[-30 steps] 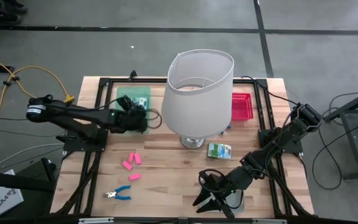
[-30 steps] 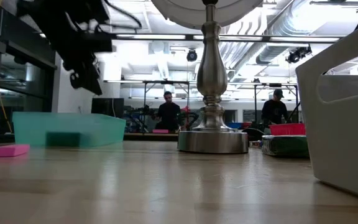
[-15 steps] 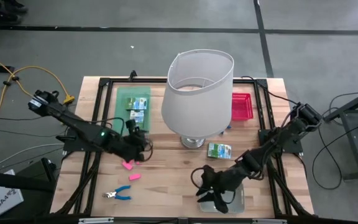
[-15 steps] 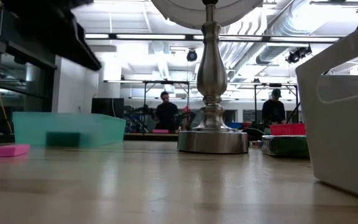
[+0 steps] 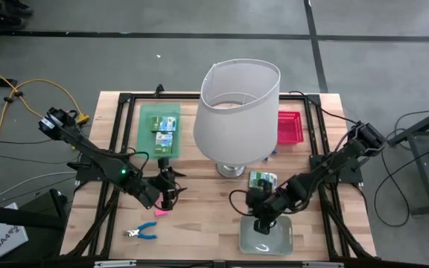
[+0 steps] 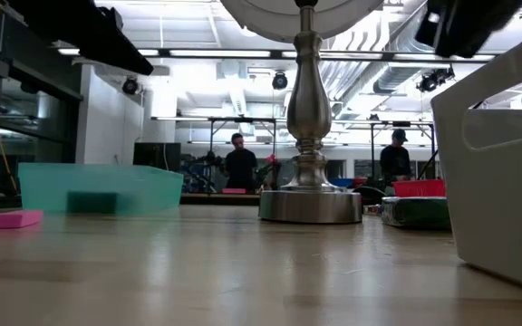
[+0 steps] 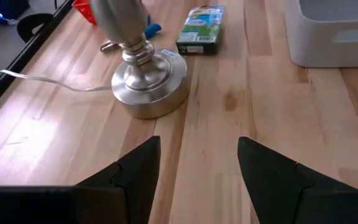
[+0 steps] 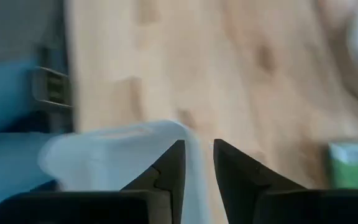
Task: Pick & Place School Supplies
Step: Put the yellow crayon box into the green bin
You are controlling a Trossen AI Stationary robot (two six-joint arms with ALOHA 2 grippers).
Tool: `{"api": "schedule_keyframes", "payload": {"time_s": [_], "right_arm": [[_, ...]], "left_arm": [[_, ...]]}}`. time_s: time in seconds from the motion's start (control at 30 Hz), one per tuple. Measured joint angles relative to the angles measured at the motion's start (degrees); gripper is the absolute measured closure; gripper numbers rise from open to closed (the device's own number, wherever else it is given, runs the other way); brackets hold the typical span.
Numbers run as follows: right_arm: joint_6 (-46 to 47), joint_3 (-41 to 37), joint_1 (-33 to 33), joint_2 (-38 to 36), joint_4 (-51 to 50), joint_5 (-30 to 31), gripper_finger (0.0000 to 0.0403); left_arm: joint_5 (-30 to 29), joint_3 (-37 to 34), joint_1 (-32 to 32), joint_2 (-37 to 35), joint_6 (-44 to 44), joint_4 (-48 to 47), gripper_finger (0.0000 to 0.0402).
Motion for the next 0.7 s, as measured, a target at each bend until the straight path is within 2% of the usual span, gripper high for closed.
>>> {"api": "schedule_keyframes", "payload": {"time_s": [0.2, 0.37, 0.5, 0.7], "right_arm": [[12.7, 0.0, 1.0, -2.7, -12.9, 7.2, 0.0333], [23.3, -0.1, 4.2, -6.2, -20.3, 14.0, 0.0333], [30.7, -4.2, 7.2, -10.9, -20.1, 17.1, 0.0333], [40.6, -15.3, 10.8, -18.5, -14.5, 18.4, 0.0333]], "left_arm": [[0.0, 0.0, 0.0, 2.3, 0.0, 2.4, 0.0196], [0.4, 0.0, 0.0, 2.8, -0.2, 4.7, 0.0196], [1.5, 0.0, 0.0, 2.7, -0.2, 5.3, 0.0196], [2.1, 0.0, 0.0, 2.7, -0.4, 5.6, 0.0196]]}}
